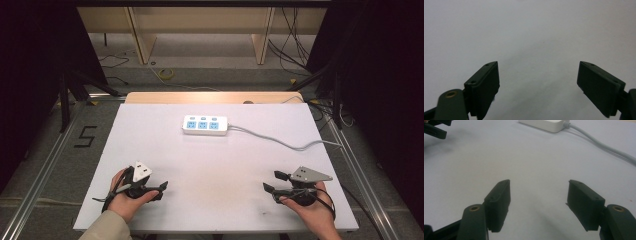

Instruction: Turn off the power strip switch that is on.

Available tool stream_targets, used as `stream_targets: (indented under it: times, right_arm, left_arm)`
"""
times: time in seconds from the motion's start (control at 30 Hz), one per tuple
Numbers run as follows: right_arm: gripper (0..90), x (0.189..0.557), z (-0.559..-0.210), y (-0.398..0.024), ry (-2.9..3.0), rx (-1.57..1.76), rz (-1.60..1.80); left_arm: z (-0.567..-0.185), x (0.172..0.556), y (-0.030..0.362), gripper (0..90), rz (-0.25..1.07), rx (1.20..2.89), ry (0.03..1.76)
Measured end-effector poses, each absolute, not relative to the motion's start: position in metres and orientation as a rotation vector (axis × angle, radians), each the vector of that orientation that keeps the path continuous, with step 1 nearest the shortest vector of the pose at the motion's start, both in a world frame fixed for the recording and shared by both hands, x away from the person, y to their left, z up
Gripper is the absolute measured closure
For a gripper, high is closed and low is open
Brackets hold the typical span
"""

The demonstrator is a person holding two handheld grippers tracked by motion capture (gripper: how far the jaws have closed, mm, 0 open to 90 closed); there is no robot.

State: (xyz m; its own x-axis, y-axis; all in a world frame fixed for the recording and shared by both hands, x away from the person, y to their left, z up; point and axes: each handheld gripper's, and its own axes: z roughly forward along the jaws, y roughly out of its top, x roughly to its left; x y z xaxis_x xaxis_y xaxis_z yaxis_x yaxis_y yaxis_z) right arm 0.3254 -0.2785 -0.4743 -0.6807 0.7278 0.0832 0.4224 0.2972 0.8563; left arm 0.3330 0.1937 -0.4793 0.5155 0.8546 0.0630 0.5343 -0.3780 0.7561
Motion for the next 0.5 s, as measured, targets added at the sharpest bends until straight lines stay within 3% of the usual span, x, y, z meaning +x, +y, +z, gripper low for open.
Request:
stream_targets:
  times: [0.5]
  right_arm:
    - [36.0, 0.3252, -0.4745, -0.2763, 2.257, 1.038, 1.323]
  left_arm:
    - [-0.4750, 0.3379, 0.1934, 18.9, 0.614, 2.075, 1.149]
